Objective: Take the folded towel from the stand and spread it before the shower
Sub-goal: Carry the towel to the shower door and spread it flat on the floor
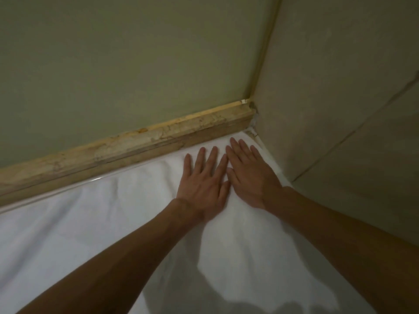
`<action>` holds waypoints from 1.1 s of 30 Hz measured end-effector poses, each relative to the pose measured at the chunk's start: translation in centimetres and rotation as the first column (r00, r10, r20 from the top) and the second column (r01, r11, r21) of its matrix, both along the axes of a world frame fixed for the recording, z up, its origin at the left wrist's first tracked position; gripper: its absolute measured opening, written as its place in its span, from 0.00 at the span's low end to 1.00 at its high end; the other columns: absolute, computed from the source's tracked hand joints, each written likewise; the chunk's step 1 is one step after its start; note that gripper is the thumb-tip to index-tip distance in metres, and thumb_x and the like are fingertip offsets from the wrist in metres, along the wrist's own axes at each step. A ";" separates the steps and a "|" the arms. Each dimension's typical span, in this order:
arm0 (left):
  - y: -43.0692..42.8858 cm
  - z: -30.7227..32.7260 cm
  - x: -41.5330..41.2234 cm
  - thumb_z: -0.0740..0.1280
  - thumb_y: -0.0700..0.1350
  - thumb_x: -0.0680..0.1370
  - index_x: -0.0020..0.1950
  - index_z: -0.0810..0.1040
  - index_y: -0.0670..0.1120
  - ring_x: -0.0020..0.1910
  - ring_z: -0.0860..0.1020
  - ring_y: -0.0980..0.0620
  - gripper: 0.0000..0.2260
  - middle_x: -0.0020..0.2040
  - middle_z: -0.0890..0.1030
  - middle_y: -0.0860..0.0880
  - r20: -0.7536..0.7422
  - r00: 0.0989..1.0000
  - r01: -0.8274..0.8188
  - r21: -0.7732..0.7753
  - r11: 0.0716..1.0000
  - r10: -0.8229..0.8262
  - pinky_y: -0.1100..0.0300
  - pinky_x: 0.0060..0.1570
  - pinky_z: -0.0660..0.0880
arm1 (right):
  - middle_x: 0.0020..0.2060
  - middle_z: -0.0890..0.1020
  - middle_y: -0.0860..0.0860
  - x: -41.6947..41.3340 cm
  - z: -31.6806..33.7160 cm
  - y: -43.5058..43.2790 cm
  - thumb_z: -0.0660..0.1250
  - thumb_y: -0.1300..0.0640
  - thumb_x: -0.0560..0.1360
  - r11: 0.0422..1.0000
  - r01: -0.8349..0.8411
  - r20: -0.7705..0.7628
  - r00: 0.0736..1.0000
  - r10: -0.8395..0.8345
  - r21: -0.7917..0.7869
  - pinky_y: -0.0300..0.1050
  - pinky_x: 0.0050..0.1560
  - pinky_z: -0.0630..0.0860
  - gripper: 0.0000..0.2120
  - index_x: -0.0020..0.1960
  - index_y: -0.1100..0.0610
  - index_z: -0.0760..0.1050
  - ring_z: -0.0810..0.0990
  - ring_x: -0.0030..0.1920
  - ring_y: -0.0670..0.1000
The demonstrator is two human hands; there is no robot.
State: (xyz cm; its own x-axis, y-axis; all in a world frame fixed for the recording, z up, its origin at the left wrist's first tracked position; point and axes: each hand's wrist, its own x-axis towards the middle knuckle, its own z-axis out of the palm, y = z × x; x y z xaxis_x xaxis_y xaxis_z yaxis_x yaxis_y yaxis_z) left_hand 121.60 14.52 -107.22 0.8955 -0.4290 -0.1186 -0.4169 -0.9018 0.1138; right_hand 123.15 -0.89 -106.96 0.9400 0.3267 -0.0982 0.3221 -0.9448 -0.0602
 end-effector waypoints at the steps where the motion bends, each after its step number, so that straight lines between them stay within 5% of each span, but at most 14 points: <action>1: 0.0 -0.1 0.2 0.41 0.58 0.80 0.77 0.37 0.51 0.76 0.36 0.45 0.28 0.79 0.39 0.47 -0.009 1.000 0.004 0.008 1.000 -0.004 0.41 0.73 0.37 | 0.77 0.42 0.55 0.0 -0.1 0.1 0.43 0.50 0.82 1.000 -0.008 -0.022 1.000 0.008 -0.001 0.48 0.74 0.37 0.27 0.77 0.58 0.42 0.40 0.76 0.53; 16: 4.8 1.0 -2.0 0.39 0.59 0.79 0.77 0.37 0.51 0.76 0.35 0.45 0.28 0.78 0.38 0.46 0.006 1.000 -0.028 0.032 0.999 0.027 0.44 0.72 0.33 | 0.77 0.40 0.55 -1.1 2.0 1.7 0.45 0.47 0.82 1.000 0.004 -0.122 0.993 -0.001 0.019 0.48 0.75 0.37 0.29 0.77 0.58 0.39 0.39 0.76 0.51; 33: 22.0 6.1 -17.9 0.42 0.58 0.81 0.78 0.40 0.54 0.77 0.40 0.45 0.26 0.79 0.40 0.47 -0.018 0.875 -0.480 0.098 0.872 0.484 0.44 0.73 0.39 | 0.77 0.42 0.54 -11.5 7.5 15.5 0.46 0.48 0.82 0.937 -0.283 -0.064 0.951 0.302 0.206 0.44 0.75 0.40 0.28 0.77 0.56 0.42 0.40 0.76 0.50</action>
